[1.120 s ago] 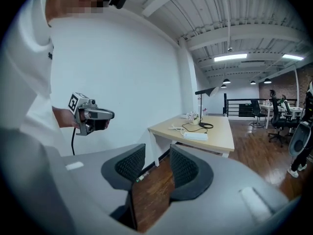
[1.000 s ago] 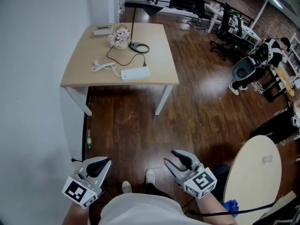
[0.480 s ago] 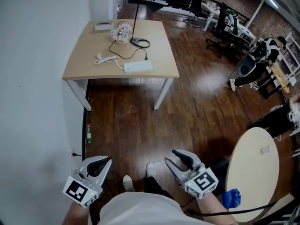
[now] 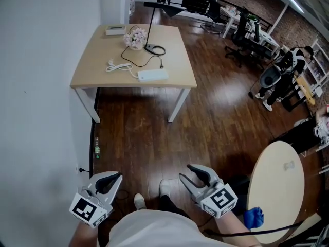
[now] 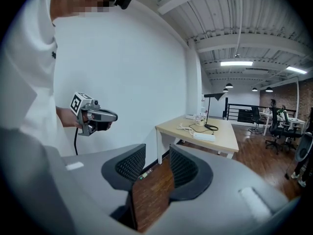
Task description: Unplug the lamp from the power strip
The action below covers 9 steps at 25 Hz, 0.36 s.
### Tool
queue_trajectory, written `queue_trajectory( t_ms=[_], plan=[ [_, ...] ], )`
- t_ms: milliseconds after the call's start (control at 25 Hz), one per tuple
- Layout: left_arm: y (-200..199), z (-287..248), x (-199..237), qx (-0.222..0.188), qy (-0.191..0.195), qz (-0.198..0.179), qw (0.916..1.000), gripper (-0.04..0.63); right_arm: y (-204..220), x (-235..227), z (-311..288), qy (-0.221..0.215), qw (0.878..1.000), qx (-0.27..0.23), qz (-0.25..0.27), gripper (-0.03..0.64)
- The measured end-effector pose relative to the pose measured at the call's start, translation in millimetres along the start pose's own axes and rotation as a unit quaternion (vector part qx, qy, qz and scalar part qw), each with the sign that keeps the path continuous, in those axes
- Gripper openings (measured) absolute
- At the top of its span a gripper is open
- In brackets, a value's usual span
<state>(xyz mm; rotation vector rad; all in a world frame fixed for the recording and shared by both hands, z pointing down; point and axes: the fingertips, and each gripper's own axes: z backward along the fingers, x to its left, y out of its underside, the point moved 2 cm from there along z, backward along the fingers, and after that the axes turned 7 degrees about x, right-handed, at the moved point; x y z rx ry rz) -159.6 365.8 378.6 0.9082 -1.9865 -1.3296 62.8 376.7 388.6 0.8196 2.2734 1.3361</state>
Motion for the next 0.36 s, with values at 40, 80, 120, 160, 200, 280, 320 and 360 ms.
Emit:
queue_trajectory(
  t_ms=[40, 80, 120, 160, 200, 280, 320, 360],
  plan=[
    [0.4, 0.6, 0.7, -0.001, 0.000, -0.001, 1.0000, 0.006, -0.3, 0.6, -0.7, 0.000, 1.000, 0.001, 0.001, 0.156],
    [1.0, 1.1, 1.2, -0.001, 0.000, -0.001, 1.0000, 0.006, -0.4, 1.2, -1.4, 0.001, 1.000, 0.001, 0.002, 0.156],
    [1.7, 1.6, 1.7, -0.002, 0.000, -0.002, 1.0000, 0.006, -0.6, 1.8, -2.2, 0.001, 1.000, 0.001, 0.003, 0.156],
    [2.5, 2.3, 2.3, -0.002, 0.001, -0.002, 1.0000, 0.006, -1.0, 2.5, -3.3, 0.001, 1.000, 0.001, 0.004, 0.156],
    [3.4, 3.0, 2.9, -0.001, 0.001, -0.002, 1.0000, 0.006, -1.3, 3.3, -4.2, 0.001, 1.000, 0.001, 0.005, 0.156],
    [4.7, 3.8, 4.1, 0.000, 0.001, -0.001, 1.0000, 0.006, -1.4, 4.7, -5.5, 0.001, 1.000, 0.002, 0.006, 0.156],
    [5.1, 3.9, 4.7, 0.000, 0.001, -0.001, 1.0000, 0.006, -1.3, 5.1, -6.1, 0.001, 1.000, 0.003, 0.006, 0.155],
    [5.4, 3.9, 5.3, 0.000, 0.001, -0.001, 1.0000, 0.006, -1.2, 5.6, -6.5, 0.001, 1.000, 0.003, 0.007, 0.155]
  ],
)
